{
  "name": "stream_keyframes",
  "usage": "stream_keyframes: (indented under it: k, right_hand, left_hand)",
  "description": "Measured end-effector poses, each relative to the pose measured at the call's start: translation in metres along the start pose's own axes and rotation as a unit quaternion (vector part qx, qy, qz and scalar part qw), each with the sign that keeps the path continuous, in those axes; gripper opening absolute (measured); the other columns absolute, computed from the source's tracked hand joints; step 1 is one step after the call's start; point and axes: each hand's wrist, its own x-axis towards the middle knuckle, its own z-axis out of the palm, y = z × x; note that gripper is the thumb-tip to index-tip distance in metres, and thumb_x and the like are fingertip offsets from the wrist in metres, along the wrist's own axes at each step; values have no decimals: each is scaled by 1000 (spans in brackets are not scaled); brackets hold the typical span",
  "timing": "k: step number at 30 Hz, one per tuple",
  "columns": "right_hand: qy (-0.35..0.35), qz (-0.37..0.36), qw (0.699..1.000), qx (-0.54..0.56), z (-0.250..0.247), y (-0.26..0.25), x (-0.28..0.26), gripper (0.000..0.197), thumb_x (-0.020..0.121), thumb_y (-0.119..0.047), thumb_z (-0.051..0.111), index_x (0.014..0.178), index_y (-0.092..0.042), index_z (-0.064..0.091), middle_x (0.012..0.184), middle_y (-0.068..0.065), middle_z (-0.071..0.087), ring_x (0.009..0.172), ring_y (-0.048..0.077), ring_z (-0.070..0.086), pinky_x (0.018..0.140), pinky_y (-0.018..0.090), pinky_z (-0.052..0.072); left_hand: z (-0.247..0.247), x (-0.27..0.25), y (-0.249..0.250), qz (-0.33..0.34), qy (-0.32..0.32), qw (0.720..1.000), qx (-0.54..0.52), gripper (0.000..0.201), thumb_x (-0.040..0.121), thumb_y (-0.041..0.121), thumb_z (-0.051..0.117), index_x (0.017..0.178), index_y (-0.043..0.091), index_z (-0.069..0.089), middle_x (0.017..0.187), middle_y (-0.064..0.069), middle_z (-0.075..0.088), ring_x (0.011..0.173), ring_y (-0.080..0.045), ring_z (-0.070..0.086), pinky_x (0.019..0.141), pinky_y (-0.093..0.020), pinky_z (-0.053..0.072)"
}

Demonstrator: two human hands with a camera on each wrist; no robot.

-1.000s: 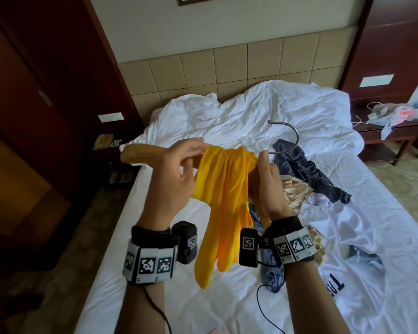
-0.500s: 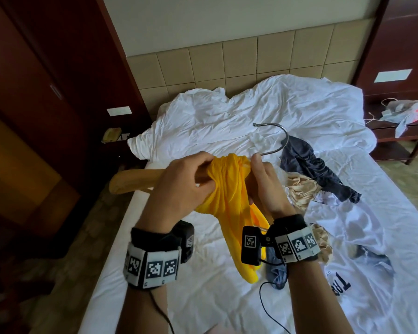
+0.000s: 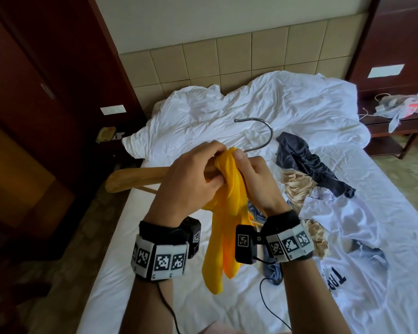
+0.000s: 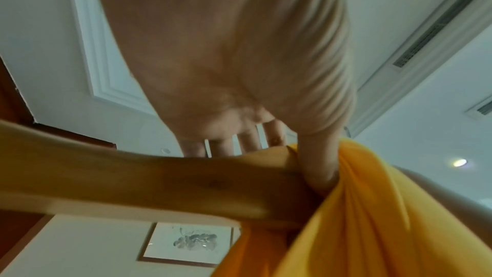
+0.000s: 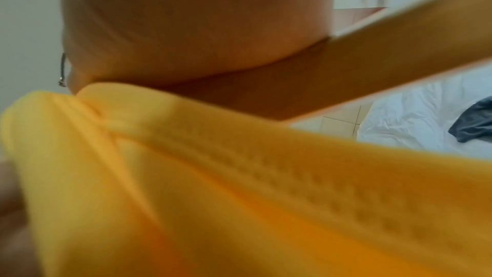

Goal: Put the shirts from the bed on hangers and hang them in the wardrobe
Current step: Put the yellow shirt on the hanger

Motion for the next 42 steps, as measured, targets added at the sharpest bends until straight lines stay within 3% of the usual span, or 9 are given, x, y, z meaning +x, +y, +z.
stream_keyframes:
  k: [7, 11, 15, 21, 27, 30, 33, 37, 42]
  right_hand:
    - [44, -2, 998, -41, 13, -4, 0, 65, 92, -77, 30, 49, -29, 36, 48, -12, 33, 49, 5, 30, 52, 22, 27]
    - [87, -13, 996, -23, 15, 6, 6, 77, 105, -73, 16, 53, -25, 47, 52, -7, 42, 53, 13, 37, 58, 34, 30]
    - [151, -10, 987, -50, -5, 18, 11, 73, 111, -60, 26, 85, -16, 78, 83, 3, 77, 86, 19, 74, 83, 44, 60]
    - [309, -51, 941, -125, -23, 30, 21, 43, 114, -36, 40, 98, -13, 73, 90, -6, 73, 89, 7, 69, 79, 33, 53]
    - [394, -8, 914, -101, -30, 52, 29, 28, 111, -32, 46, 121, -9, 57, 109, 3, 67, 95, 15, 64, 86, 34, 51]
    - [395, 20, 916, -63, -26, 55, 29, 30, 112, -31, 44, 126, -6, 53, 109, -1, 64, 92, 4, 63, 84, 31, 49]
    - [415, 102, 903, 47, -20, 63, 29, 35, 113, -34, 36, 129, -6, 50, 115, 7, 65, 98, 23, 68, 83, 40, 55]
    - [275, 218, 936, 28, -15, 73, 29, 23, 111, -18, 43, 115, -5, 61, 107, 15, 74, 75, 19, 69, 61, 28, 49]
    - [66, 242, 966, -56, -4, 76, 28, 22, 104, -33, 65, 105, -12, 71, 94, 5, 79, 75, 15, 71, 60, 23, 51]
  left_hand:
    - [2, -5, -22, -21, 32, 999, -21, 25, 95, 22, 71, 119, 25, 64, 106, 14, 70, 99, -11, 67, 83, -45, 55]
    - [2, -7, -27, -26, 88, 996, -17, 29, 94, 27, 69, 122, 23, 66, 111, 12, 71, 101, -11, 68, 85, -46, 55]
    - [-8, -9, -34, -33, 173, 983, -51, 26, 95, 24, 67, 120, 18, 67, 108, 9, 72, 102, -8, 67, 85, -43, 56]
    - [-18, -6, -31, -30, 309, 947, -78, 24, 99, 12, 67, 123, 12, 67, 110, 8, 70, 105, -3, 65, 88, -19, 50]
    - [-18, -2, -27, -29, 330, 935, -128, 30, 97, 4, 66, 125, 16, 67, 112, 9, 71, 109, -6, 67, 92, -21, 52]
    - [-15, -2, -28, -39, 329, 935, -123, 35, 98, 6, 66, 133, 12, 66, 122, 3, 71, 117, -6, 65, 97, -20, 52]
    - [-13, -2, -29, -51, 338, 931, -125, 37, 98, 6, 66, 136, 9, 66, 126, -1, 71, 120, -8, 65, 100, -25, 54]
    - [-14, -3, -36, -66, 363, 919, -136, 38, 97, 3, 66, 135, 7, 65, 125, -6, 71, 120, -18, 66, 102, -43, 55]
    - [-17, -7, -43, -73, 355, 921, -145, 36, 99, 10, 65, 135, 10, 65, 125, -8, 71, 121, -24, 66, 100, -52, 55]
